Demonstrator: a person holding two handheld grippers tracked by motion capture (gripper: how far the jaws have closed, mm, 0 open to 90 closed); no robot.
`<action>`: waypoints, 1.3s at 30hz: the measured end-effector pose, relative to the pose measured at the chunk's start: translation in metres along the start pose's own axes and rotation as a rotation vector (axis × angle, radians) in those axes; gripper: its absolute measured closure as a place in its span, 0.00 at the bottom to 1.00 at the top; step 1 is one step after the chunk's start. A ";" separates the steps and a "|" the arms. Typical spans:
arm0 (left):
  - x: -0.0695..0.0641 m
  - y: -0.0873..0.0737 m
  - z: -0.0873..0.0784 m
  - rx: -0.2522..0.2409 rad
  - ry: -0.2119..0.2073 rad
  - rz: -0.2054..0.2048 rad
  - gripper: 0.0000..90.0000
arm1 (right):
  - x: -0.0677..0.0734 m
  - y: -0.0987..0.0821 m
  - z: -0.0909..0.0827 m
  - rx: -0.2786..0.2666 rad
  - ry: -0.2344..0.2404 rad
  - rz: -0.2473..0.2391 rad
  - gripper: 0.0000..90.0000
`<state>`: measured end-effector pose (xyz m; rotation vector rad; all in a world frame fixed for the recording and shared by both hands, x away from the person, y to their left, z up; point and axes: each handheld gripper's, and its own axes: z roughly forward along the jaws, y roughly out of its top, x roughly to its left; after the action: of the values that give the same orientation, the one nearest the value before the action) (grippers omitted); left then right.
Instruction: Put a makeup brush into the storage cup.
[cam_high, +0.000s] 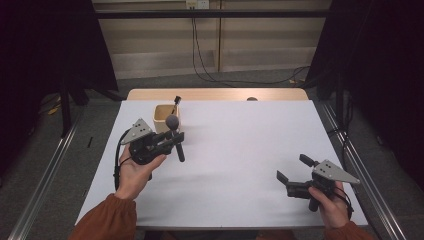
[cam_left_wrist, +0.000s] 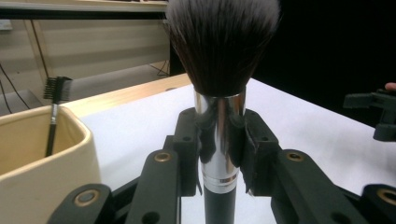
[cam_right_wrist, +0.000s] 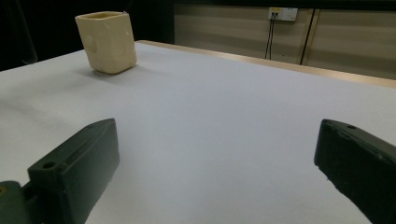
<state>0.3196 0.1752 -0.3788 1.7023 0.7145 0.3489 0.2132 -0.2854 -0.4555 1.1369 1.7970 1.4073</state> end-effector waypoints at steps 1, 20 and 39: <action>0.001 0.001 -0.001 -0.005 0.002 -0.003 0.79 | 0.000 0.000 0.000 -0.005 -0.002 0.005 0.00; 0.033 0.027 -0.018 -0.028 0.065 -0.008 0.79 | 0.000 -0.003 -0.002 -0.003 0.003 0.003 0.00; 0.050 0.070 -0.024 -0.080 0.116 0.034 0.79 | 0.001 -0.002 -0.002 -0.005 0.005 -0.003 0.00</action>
<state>0.3629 0.2165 -0.3126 1.6302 0.7473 0.4962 0.2106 -0.2857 -0.4569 1.1286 1.7973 1.4134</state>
